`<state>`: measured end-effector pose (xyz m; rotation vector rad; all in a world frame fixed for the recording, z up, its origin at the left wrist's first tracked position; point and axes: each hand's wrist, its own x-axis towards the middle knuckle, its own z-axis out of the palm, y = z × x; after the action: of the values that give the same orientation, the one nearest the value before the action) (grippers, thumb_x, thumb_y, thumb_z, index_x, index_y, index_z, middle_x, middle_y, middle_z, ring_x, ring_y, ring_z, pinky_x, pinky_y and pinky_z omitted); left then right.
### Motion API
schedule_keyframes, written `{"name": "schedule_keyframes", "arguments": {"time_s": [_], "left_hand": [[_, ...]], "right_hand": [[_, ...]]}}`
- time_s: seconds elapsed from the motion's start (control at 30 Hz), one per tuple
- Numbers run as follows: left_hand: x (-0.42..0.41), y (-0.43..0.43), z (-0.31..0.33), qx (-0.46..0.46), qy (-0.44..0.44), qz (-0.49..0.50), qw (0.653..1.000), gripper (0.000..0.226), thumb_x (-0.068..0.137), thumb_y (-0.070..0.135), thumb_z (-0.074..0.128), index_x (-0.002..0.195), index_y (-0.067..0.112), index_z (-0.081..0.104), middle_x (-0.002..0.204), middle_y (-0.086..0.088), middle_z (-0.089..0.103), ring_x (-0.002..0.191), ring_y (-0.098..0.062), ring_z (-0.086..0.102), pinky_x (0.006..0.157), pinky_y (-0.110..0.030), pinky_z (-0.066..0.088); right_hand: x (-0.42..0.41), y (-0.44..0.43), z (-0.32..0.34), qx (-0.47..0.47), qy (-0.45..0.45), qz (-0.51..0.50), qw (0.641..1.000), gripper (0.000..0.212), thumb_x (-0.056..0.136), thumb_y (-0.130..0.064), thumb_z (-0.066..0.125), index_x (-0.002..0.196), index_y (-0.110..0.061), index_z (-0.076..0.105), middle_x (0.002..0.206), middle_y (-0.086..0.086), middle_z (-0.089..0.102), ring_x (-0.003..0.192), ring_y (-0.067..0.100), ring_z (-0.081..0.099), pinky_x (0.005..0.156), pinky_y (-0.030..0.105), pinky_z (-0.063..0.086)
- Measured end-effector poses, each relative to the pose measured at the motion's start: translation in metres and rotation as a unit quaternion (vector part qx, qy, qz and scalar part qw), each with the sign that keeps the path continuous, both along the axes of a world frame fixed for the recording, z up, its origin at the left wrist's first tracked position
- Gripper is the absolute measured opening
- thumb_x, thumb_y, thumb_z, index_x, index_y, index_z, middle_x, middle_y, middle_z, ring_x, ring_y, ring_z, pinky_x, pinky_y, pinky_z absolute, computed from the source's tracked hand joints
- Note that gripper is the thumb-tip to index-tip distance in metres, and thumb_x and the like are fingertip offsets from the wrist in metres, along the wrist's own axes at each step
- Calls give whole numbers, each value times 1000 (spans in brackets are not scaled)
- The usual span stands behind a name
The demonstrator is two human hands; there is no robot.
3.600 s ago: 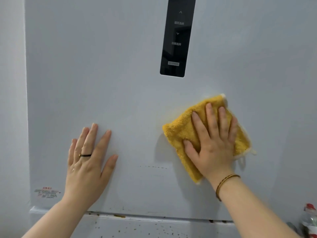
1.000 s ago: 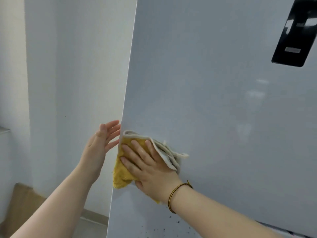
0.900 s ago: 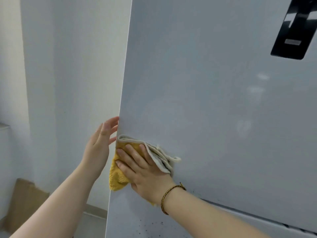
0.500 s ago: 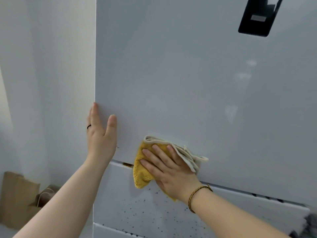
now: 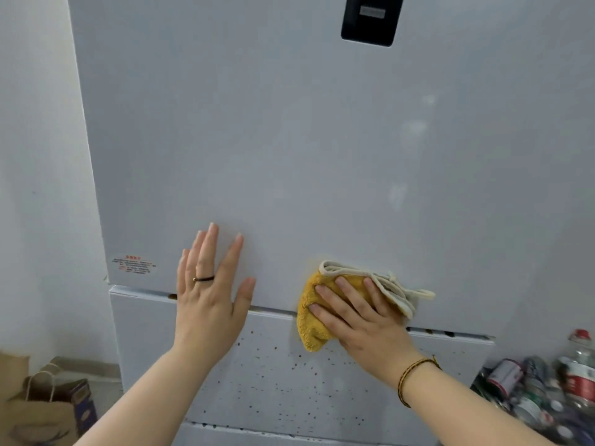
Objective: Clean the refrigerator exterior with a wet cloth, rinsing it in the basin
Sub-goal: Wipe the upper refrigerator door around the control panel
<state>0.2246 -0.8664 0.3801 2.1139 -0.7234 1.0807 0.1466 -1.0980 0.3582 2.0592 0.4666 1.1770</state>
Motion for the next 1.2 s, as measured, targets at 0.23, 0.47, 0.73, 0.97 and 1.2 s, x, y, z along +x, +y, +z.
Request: {"name": "schedule_keyframes", "arguments": {"time_s": [0.23, 0.47, 0.73, 0.97, 1.2], "left_hand": [[-4, -11, -8, 53, 48, 19, 997, 61, 93, 55, 11, 134, 14, 29, 143, -12, 17, 141, -12, -8, 112, -23, -5], [-14, -5, -3, 83, 87, 14, 993, 68, 91, 59, 8, 136, 13, 30, 144, -12, 21, 134, -19, 1, 111, -21, -11], [-63, -43, 38, 85, 92, -239, 963, 69, 75, 79, 16, 137, 48, 15, 146, 28, 17, 135, 9, -7, 108, -13, -15], [-66, -50, 75, 28, 217, -366, 905, 54, 37, 91, 47, 77, 58, 60, 113, 55, 34, 118, 32, 8, 104, -10, 9], [-74, -49, 92, -106, 298, -286, 904, 15, 81, 25, 64, 71, 18, 55, 65, 5, 57, 63, -11, 52, 52, -13, 40]], "right_hand": [[-45, -47, -8, 92, 15, -45, 995, 35, 99, -13, 21, 125, -19, 43, 151, 5, 17, 144, 24, 2, 113, 48, 11], [-91, -32, 1, 483, 0, -27, 875, 40, 76, -16, 41, 113, -23, 56, 134, -9, 46, 133, 9, 30, 104, 25, 34], [-117, 0, 83, 838, 253, 65, 479, 25, 89, 6, 48, 81, -17, 57, 56, -20, 60, 50, -6, 54, 44, 2, 37], [-93, 21, 102, 852, 289, 14, 436, 21, 92, -7, 48, 111, -13, 55, 101, -2, 49, 102, 21, 52, 80, 24, 42], [-108, 28, 89, 837, 383, 332, 205, 71, 60, -48, 80, 115, -7, 64, 109, 12, 68, 100, 23, 66, 77, 29, 55]]}}
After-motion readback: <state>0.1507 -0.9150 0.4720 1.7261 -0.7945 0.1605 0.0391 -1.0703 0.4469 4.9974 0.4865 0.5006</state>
